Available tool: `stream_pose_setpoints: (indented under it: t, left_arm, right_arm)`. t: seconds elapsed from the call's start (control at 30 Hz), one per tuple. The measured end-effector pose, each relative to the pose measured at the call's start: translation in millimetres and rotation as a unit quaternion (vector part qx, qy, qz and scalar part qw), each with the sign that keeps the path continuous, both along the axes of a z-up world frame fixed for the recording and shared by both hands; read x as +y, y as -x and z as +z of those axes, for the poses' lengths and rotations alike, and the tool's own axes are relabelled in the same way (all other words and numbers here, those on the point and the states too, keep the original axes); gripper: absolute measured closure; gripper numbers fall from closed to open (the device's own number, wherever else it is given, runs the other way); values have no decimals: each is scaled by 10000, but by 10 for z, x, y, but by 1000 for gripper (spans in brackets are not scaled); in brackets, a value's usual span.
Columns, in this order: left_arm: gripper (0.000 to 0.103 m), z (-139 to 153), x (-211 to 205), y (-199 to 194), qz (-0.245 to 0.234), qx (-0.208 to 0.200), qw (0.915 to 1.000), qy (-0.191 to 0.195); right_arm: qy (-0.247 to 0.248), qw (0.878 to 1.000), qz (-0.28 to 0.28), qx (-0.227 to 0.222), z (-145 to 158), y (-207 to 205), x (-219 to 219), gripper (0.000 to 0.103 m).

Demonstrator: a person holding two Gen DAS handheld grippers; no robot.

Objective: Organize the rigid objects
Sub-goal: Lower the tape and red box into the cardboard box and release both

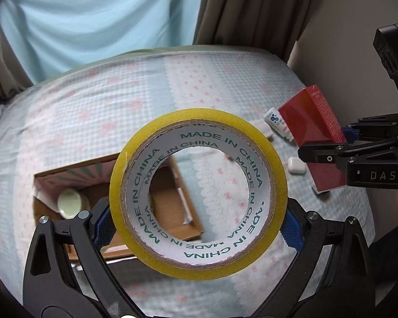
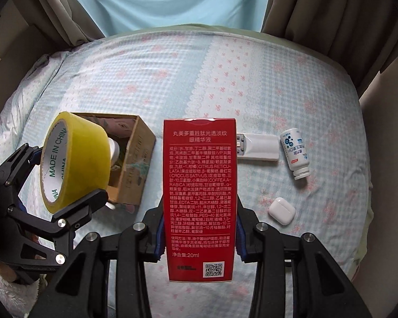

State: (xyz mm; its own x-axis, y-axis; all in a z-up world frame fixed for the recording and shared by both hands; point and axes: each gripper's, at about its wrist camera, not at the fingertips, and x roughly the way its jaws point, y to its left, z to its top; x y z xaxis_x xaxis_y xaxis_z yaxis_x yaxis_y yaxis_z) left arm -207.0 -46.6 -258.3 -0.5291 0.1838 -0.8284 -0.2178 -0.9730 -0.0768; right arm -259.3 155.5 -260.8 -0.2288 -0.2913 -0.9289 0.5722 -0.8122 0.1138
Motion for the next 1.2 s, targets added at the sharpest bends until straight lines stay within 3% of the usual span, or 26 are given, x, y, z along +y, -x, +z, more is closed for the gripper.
stream_pose_setpoints:
  t: [0.27, 0.47, 0.67, 0.93, 1.2]
  left_arm:
    - [6, 216, -1301, -125, 343, -71, 9989, 311]
    - [6, 51, -1876, 19, 212, -146, 9986, 468]
    - [6, -402, -2085, 196, 18, -429, 9973, 590]
    - [6, -1167, -2153, 247, -228, -884, 9929, 761]
    - [6, -1386, -2080, 213, -435, -865, 9896, 1066]
  right_arm:
    - [540, 9970, -488, -261, 221, -324, -813, 66]
    - [913, 9867, -1163, -671, 95, -399, -1315, 66]
    - [1148, 9737, -1510, -1261, -232, -453, -1765, 66]
    - [888, 9697, -1470, -1740, -943, -330, -2266, 66]
    - [679, 9684, -1303, -2013, -1304, -251, -2452, 66]
